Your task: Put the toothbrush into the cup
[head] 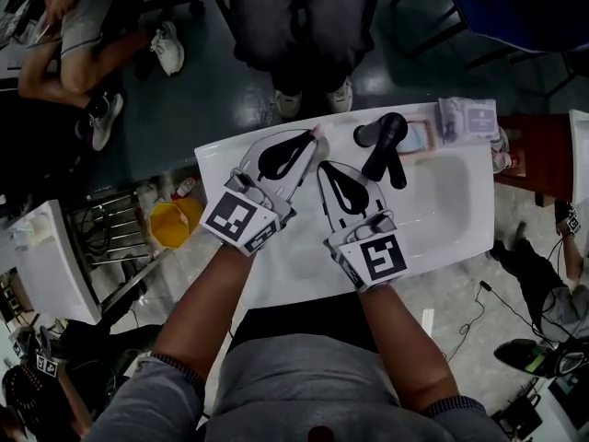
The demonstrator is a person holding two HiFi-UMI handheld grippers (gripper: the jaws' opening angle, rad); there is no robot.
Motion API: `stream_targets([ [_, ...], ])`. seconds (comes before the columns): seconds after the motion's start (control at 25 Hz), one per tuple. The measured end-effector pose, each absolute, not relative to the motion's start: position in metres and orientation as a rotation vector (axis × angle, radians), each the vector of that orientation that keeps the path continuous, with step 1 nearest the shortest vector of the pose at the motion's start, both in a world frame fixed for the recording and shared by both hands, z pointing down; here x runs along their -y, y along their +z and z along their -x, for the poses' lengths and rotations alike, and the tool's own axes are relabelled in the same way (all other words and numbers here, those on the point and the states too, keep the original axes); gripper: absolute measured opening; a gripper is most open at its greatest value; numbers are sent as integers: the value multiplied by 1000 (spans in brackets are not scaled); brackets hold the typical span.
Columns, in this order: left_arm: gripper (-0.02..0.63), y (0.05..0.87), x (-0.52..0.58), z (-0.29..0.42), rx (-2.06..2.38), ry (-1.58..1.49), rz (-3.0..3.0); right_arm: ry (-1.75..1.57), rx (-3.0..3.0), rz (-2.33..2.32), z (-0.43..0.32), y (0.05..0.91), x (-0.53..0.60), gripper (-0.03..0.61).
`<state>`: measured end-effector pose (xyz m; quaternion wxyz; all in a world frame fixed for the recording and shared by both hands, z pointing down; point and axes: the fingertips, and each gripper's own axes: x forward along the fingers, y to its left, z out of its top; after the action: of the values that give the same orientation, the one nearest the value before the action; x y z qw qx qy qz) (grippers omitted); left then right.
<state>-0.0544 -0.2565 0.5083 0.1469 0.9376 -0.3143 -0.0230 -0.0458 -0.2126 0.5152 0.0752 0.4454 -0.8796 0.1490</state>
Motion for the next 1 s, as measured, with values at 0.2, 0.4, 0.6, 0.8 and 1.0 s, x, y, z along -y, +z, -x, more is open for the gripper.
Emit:
stream_targets([
  [0.2,17,515,257,54,920,-28,-2706,435,2634,-1340,45,517,214,12],
  [0.4,17,518,258,52,926,1,-2726,437,2630,-1343,44,519,215,12],
  [0.6,17,519,259,50,921,27,-2749,456,2636,-1347,45,520,217,12],
  [0.8,29,520,258,51,907,27,-2750,469,2634,-1345,47,521,218,12],
  [1.0,37,522,258,52,911,20,-2740,489,2623,-1346,45,525,216,12],
])
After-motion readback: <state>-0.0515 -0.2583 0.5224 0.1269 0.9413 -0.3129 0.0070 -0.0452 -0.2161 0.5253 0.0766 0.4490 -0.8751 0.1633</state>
